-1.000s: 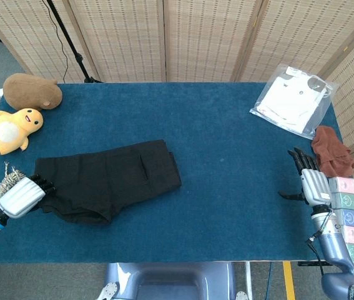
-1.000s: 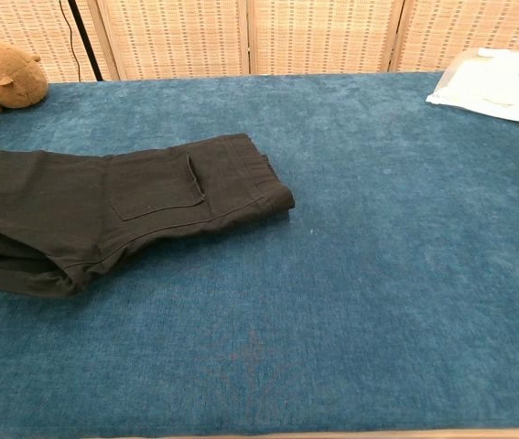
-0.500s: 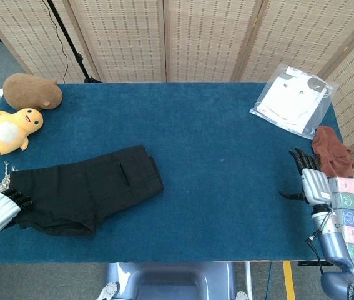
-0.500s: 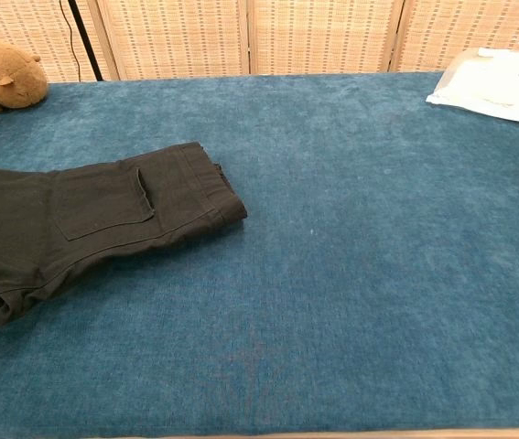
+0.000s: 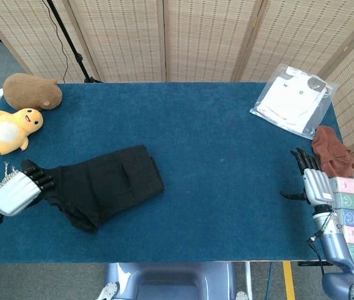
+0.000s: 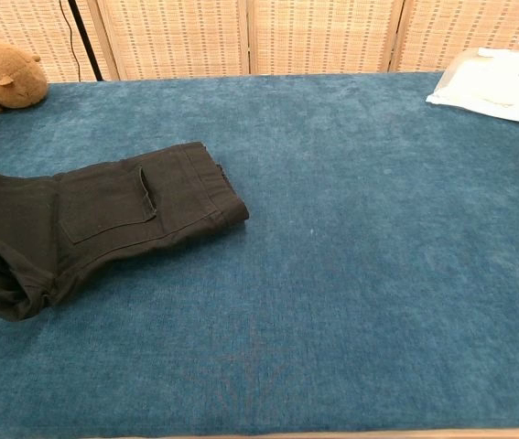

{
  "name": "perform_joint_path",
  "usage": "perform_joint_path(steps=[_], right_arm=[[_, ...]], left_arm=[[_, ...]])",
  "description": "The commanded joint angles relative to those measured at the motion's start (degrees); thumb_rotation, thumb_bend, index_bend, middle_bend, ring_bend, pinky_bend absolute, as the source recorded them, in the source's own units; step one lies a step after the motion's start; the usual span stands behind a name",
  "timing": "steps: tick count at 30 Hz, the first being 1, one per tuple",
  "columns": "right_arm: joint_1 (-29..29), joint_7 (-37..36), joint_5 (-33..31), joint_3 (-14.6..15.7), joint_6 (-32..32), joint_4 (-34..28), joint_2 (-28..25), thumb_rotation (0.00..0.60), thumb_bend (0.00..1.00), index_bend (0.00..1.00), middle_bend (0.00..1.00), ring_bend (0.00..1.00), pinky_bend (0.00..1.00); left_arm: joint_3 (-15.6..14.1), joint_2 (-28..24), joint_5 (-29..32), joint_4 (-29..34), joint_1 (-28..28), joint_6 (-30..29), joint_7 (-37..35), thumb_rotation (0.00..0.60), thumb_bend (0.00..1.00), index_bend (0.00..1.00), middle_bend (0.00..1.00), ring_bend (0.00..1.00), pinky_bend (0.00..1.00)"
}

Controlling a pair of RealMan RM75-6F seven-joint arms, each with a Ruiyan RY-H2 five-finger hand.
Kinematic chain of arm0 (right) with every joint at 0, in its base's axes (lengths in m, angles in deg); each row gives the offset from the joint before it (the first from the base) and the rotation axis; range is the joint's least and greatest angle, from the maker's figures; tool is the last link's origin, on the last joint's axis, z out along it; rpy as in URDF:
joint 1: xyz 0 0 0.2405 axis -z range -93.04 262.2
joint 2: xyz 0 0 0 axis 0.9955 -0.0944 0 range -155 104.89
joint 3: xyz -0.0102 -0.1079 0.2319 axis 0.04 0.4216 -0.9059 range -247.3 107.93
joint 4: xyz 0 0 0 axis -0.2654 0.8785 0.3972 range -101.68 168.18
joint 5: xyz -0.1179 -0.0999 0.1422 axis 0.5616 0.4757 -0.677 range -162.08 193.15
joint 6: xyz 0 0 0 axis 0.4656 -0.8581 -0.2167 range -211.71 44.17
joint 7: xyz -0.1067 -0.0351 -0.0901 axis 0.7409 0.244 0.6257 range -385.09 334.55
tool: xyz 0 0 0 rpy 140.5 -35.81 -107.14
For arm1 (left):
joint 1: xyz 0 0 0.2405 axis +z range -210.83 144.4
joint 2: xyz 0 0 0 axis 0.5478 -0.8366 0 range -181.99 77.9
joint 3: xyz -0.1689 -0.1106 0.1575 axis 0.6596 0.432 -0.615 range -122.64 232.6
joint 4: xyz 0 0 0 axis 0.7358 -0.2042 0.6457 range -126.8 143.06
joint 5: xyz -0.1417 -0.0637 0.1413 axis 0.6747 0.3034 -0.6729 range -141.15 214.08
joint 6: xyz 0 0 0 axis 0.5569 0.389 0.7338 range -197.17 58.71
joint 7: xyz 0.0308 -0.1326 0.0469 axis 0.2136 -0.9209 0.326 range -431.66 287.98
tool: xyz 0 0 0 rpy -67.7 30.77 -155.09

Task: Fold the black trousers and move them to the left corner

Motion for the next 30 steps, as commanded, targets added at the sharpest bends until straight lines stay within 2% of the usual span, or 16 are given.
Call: perform_joint_path(steps=[1, 8, 14, 18, 30], right_arm=[[0.1, -0.3, 0.1, 0.0, -0.1, -0.1, -0.2, 0.6, 0.0, 0.0, 0.0, 0.0, 0.01], [0.0, -0.8, 0.2, -0.1, 0.0, -0.1, -0.3, 0.6, 0.0, 0.0, 0.0, 0.0, 0.01], [0.0, -1.3, 0.2, -0.1, 0.2, 0.1, -0.4, 0.6, 0.0, 0.0, 0.0, 0.0, 0.01], [0.0, -1.6, 0.1, -0.2, 0.4, 0.3, -0.4, 0.6, 0.0, 0.0, 0.0, 0.0, 0.01], [0.1, -2.9, 0.3, -0.2, 0.5, 0.3, -0.8, 0.6, 0.0, 0.0, 0.0, 0.0, 0.01]], left_arm=[[2.0, 0.7, -0.8, 3.5, -5.1, 1.3, 3.2, 0.6, 0.62, 0.82, 0.63, 0.54, 0.48], [3.6, 2.4, -0.9, 6.4, -10.9, 7.1, 5.7, 0.6, 0.62, 0.82, 0.63, 0.54, 0.48], [4.5, 6.8, -1.2, 6.1, -15.7, 12.5, 6.8, 0.6, 0.61, 0.82, 0.63, 0.54, 0.48], [5.2, 11.5, -1.6, 3.3, -19.4, 15.5, 7.0, 0.6, 0.61, 0.82, 0.63, 0.54, 0.48], [3.3, 21.8, -3.1, -5.7, -25.5, 22.2, 6.7, 0.6, 0.61, 0.82, 0.63, 0.54, 0.48]])
